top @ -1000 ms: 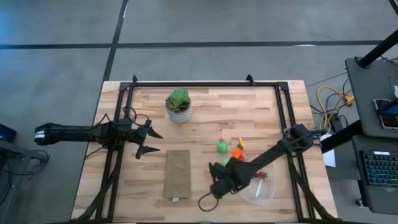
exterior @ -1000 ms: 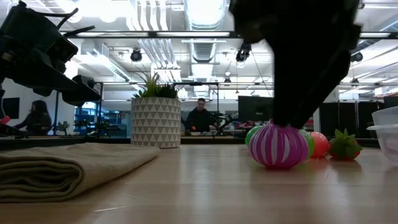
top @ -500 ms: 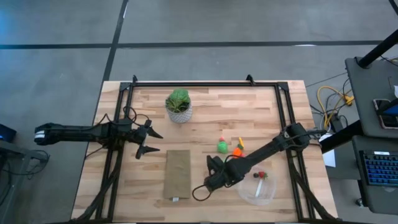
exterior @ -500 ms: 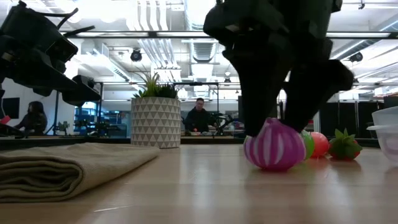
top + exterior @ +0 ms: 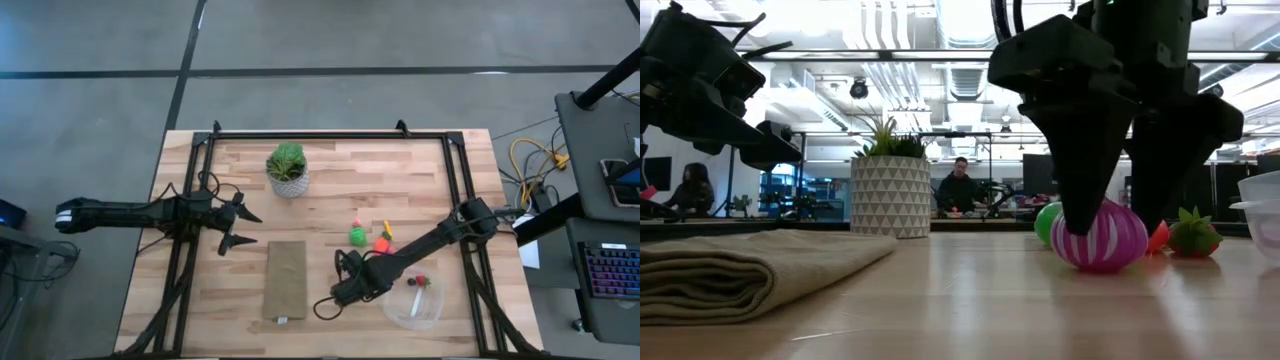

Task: Pick and placing Produce into tupperware
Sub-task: Put the onion into the transparent container

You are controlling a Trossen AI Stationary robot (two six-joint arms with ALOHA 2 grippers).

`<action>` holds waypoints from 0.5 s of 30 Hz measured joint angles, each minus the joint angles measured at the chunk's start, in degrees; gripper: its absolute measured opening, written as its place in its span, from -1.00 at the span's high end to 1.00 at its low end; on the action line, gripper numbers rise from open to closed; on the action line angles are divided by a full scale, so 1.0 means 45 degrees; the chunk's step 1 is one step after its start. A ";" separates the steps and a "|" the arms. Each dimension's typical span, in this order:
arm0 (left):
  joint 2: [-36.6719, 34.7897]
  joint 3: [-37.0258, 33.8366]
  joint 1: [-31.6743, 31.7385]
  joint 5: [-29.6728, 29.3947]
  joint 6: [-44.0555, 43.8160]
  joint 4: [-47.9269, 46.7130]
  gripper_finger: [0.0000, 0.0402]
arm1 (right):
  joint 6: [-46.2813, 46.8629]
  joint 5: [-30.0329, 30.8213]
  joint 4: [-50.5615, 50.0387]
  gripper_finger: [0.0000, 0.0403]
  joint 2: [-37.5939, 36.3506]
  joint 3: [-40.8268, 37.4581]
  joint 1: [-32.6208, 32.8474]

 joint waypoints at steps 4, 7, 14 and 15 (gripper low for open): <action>0.0000 0.0000 0.0001 0.0000 0.0000 0.0000 -0.41 | -0.0243 0.0003 0.0127 -0.51 0.0328 -0.0005 0.0000; 0.0000 0.0000 0.0004 -0.0004 0.0000 0.0000 -0.41 | -0.0340 -0.0058 0.0201 -0.52 0.0653 -0.0005 -0.0028; 0.0000 0.0000 0.0005 -0.0005 0.0000 0.0004 -0.41 | -0.0598 -0.0169 0.0177 -0.58 0.0880 0.0043 -0.0060; 0.0000 0.0000 0.0005 -0.0005 0.0000 0.0000 -0.41 | -0.0643 -0.0110 0.0195 -0.59 0.0840 0.0027 -0.0072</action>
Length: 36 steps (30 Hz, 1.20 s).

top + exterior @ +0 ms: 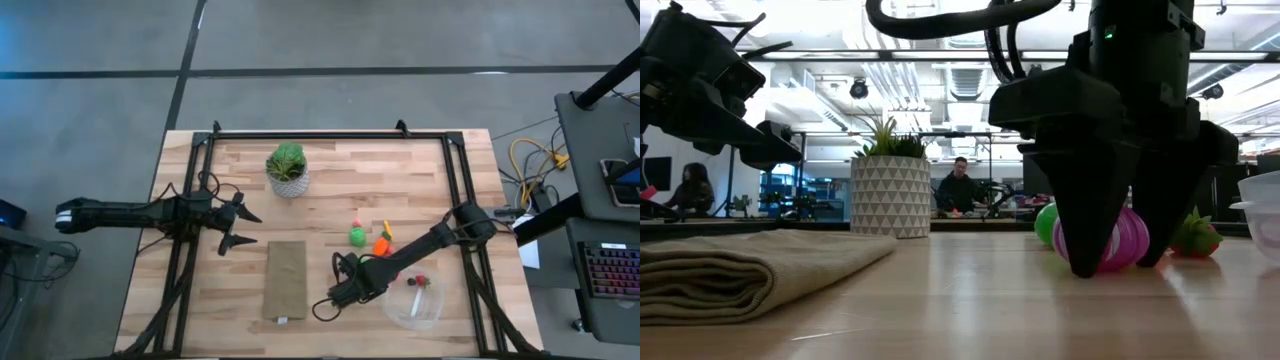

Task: Pick and placing Produce into tupperware
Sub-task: Put the onion into the transparent container

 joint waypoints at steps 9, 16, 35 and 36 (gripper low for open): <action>0.0000 0.0000 0.0000 0.0000 0.0000 0.0000 -0.41 | -0.0318 0.0682 -0.0067 -0.59 -0.0121 0.0246 -0.0190; 0.0000 0.0000 0.0000 0.0000 0.0000 0.0000 -0.41 | -0.0327 0.0544 -0.0268 -0.59 -0.0139 0.0270 -0.0297; 0.0000 0.0000 0.0000 0.0004 0.0000 0.0000 -0.41 | -0.0272 0.0395 -0.0489 -0.22 -0.0184 0.0279 -0.0268; 0.0000 0.0000 -0.0002 0.0005 0.0000 0.0000 -0.41 | -0.0333 0.0275 -0.0489 -0.23 -0.0188 0.0279 -0.0267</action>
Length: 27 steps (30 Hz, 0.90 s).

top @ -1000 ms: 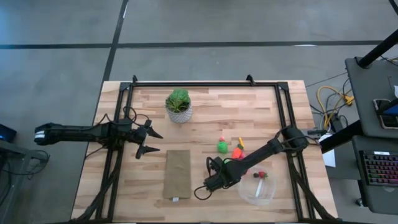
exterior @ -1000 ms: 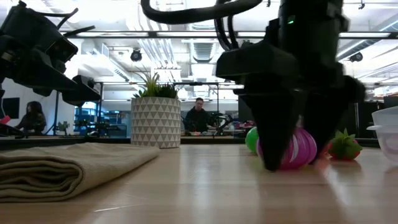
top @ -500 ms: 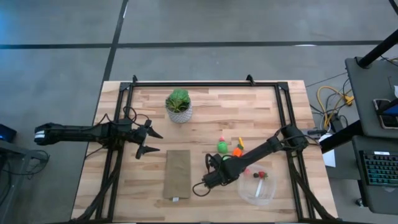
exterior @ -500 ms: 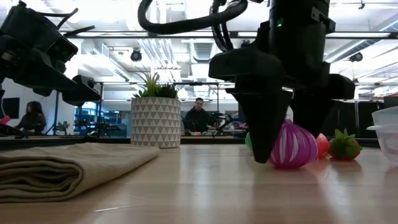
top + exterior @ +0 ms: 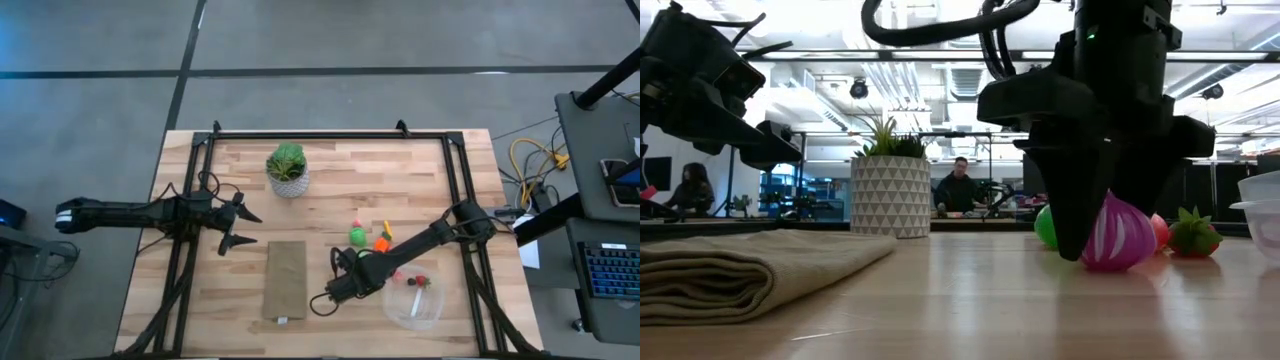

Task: Pick and placing Produce into tupperware
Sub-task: Put the onion into the transparent container

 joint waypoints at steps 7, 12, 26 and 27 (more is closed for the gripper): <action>0.0000 0.0000 0.0002 -0.0004 0.0000 0.0000 -0.41 | 0.0063 -0.0272 -0.0228 -0.34 -0.0493 0.0000 0.0265; 0.0000 0.0000 -0.0002 0.0000 0.0000 0.0000 -0.41 | 0.0521 -0.0121 -0.1411 -0.26 -0.1608 0.0000 0.0546; 0.0024 0.0000 -0.0002 0.0000 0.0000 0.0078 -0.41 | 0.3378 -0.1131 -0.5599 -0.28 -0.4235 -0.0274 0.3089; 0.0024 0.0000 -0.0002 0.0000 0.0000 0.0080 -0.41 | 0.3484 -0.1431 -0.5437 -0.28 -0.4204 -0.0435 0.3207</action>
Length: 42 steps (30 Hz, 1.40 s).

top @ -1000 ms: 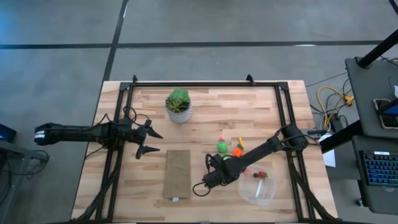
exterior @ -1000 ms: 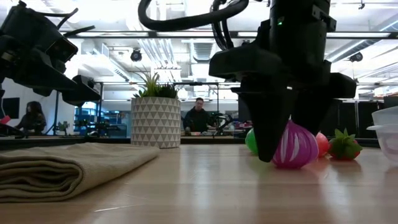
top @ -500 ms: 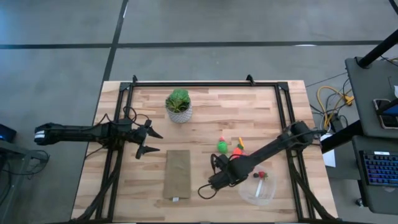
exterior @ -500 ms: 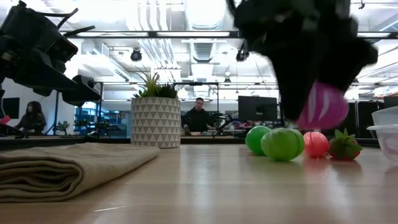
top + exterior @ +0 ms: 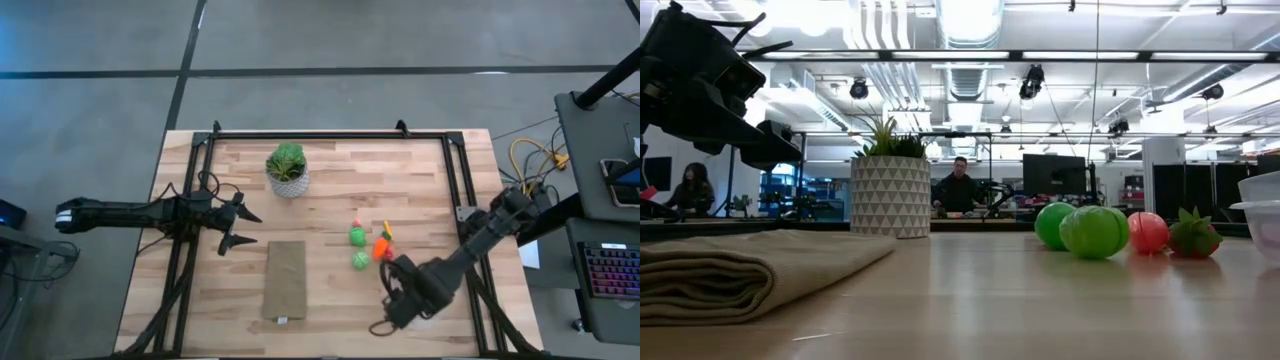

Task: Pick and placing Produce into tupperware
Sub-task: Put the onion into the transparent container, then put the cabbage into the transparent container

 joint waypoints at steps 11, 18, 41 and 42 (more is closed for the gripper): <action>0.0058 0.0000 0.0000 -0.0003 0.0000 0.0011 -0.41 | 0.0643 -0.1535 0.2101 -0.28 0.0241 -0.2444 0.0825; 0.0058 0.0000 0.0002 0.0000 0.0000 0.0020 -0.41 | 0.1125 -0.1856 0.2291 -0.28 0.0169 -0.3003 0.1446; 0.0058 0.0000 0.0001 -0.0001 0.0000 0.0017 -0.41 | -0.0424 0.0009 0.1694 -0.72 0.0164 -0.2158 0.1032; 0.0058 0.0000 0.0005 -0.0004 0.0000 0.0017 -0.41 | -0.0789 0.0073 0.1671 -0.71 0.0164 -0.2020 0.0764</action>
